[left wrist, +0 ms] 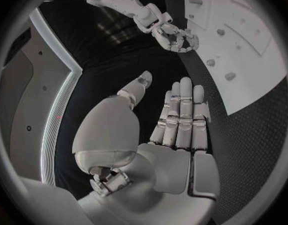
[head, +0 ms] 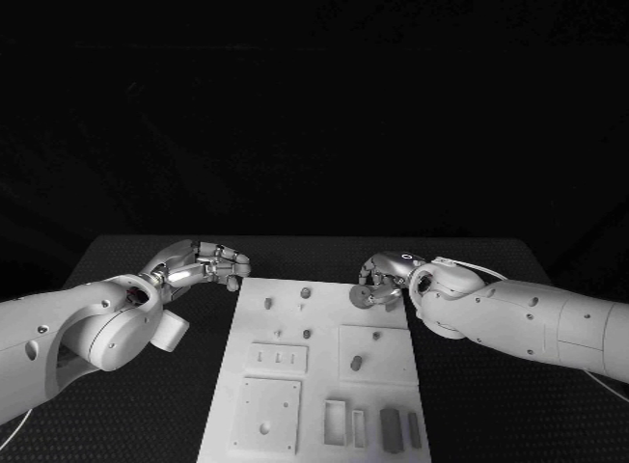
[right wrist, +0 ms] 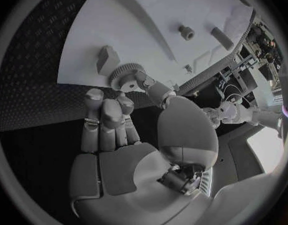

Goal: Assemble the parts on the task board

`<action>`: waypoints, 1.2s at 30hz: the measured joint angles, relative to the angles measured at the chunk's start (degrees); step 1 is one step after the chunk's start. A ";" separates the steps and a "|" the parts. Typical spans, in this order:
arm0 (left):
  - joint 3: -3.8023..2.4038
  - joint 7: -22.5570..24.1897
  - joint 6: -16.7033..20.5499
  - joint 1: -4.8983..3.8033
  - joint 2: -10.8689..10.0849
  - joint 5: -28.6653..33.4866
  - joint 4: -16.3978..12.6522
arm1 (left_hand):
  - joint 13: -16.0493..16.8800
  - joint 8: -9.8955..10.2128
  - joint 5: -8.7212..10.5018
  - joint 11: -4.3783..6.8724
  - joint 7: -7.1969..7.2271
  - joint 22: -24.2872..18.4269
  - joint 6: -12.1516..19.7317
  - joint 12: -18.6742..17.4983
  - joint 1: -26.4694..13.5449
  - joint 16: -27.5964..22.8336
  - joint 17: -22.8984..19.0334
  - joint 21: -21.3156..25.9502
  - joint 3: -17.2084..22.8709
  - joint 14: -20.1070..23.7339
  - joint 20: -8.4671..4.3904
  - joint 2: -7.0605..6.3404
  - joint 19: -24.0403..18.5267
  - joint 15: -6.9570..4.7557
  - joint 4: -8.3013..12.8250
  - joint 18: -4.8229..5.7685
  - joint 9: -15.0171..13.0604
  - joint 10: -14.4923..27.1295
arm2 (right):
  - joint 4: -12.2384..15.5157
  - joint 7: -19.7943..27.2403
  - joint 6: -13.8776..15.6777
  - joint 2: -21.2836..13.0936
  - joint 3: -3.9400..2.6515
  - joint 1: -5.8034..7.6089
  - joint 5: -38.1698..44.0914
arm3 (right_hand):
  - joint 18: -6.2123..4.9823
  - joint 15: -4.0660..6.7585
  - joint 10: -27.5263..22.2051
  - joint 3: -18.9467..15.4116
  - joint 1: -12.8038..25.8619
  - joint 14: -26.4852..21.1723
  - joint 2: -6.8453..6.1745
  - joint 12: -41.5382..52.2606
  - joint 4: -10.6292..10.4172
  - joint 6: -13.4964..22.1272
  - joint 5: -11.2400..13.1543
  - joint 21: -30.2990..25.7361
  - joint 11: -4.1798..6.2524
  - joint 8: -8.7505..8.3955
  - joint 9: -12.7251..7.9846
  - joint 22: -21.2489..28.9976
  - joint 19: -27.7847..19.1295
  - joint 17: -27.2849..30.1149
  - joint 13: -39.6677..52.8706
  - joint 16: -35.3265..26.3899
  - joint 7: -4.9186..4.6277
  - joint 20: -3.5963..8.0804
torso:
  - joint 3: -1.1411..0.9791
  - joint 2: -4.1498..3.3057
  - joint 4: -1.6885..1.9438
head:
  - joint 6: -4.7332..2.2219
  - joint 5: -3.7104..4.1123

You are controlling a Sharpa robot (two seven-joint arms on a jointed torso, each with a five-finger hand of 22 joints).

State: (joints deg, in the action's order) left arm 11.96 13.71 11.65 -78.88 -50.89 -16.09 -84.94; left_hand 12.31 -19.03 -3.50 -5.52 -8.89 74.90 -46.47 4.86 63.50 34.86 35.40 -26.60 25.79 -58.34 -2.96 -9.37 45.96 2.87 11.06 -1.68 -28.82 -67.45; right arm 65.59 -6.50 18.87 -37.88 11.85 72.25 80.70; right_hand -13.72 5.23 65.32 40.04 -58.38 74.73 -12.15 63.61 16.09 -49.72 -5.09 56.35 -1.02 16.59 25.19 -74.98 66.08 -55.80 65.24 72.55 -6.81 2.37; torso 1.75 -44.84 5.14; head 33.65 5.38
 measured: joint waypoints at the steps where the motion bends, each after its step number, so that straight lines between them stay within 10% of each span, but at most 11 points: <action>1: 0.00 0.00 0.00 0.00 0.03 0.00 0.04 | 0.00 0.00 0.00 0.00 0.00 0.00 0.00 0.00 0.00 0.00 0.00 0.00 0.00 0.00 0.00 0.00 0.00 0.00 0.00 0.00 0.00 0.00 | -0.01 0.01 0.00 0.01 0.00 0.00 0.01 | 0.00 0.00 0.00 0.28 0.00 0.00 0.29 0.00 0.19 -0.16 0.45 0.00 0.00 0.05 0.00 0.00 0.00 -0.08 -0.06 0.00 0.15 0.00 | 0.00 0.00 -0.01 | 0.05 -0.02; 11: 0.00 0.00 -0.02 0.00 0.17 0.00 0.16 | -0.01 0.00 0.00 0.00 0.00 0.04 0.00 0.00 0.00 0.00 0.00 0.00 0.00 0.00 0.21 0.00 -0.21 0.00 0.00 -0.01 -0.05 0.00 | 0.05 0.17 0.14 -0.02 0.02 -0.19 0.67 | 0.01 0.09 -0.41 2.76 -0.74 0.10 1.02 0.46 0.21 -2.37 1.77 0.56 0.44 2.02 0.81 0.00 0.04 -0.58 -0.96 -0.16 2.05 0.03 | 0.03 0.12 -0.13 | 0.49 0.07; 36: 0.00 -0.01 -0.08 0.00 0.25 -0.01 0.24 | 0.04 0.00 0.00 0.00 0.00 0.02 0.00 0.00 0.00 0.00 -0.04 0.00 0.00 0.00 0.21 0.00 -0.20 0.00 0.00 0.00 -0.09 0.00 | -0.02 0.19 1.20 0.63 0.07 -0.62 4.61 | 0.00 1.74 -0.30 5.56 -0.07 0.09 2.15 0.54 -1.19 -2.49 1.91 0.88 1.75 3.86 2.81 0.01 -0.20 -1.19 -2.74 -0.94 2.15 0.21 | 0.02 0.20 -0.07 | 0.47 0.13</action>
State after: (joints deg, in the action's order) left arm 11.96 13.71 11.57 -78.88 -50.64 -16.11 -84.70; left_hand 12.34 -19.03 -3.50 -5.52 -8.89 74.93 -46.46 4.86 63.50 34.86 35.36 -26.60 25.79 -58.35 -2.75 -9.37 45.76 2.87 11.06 -1.68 -28.92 -67.45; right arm 65.56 -6.31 20.07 -37.25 11.92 71.63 85.31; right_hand -13.72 6.97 65.02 45.60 -58.45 74.82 -10.00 64.15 14.90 -52.21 -3.18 57.22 0.73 20.44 28.00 -74.97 65.88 -56.99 62.50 71.61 -4.66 2.58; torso 1.77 -44.63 5.07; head 34.12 5.50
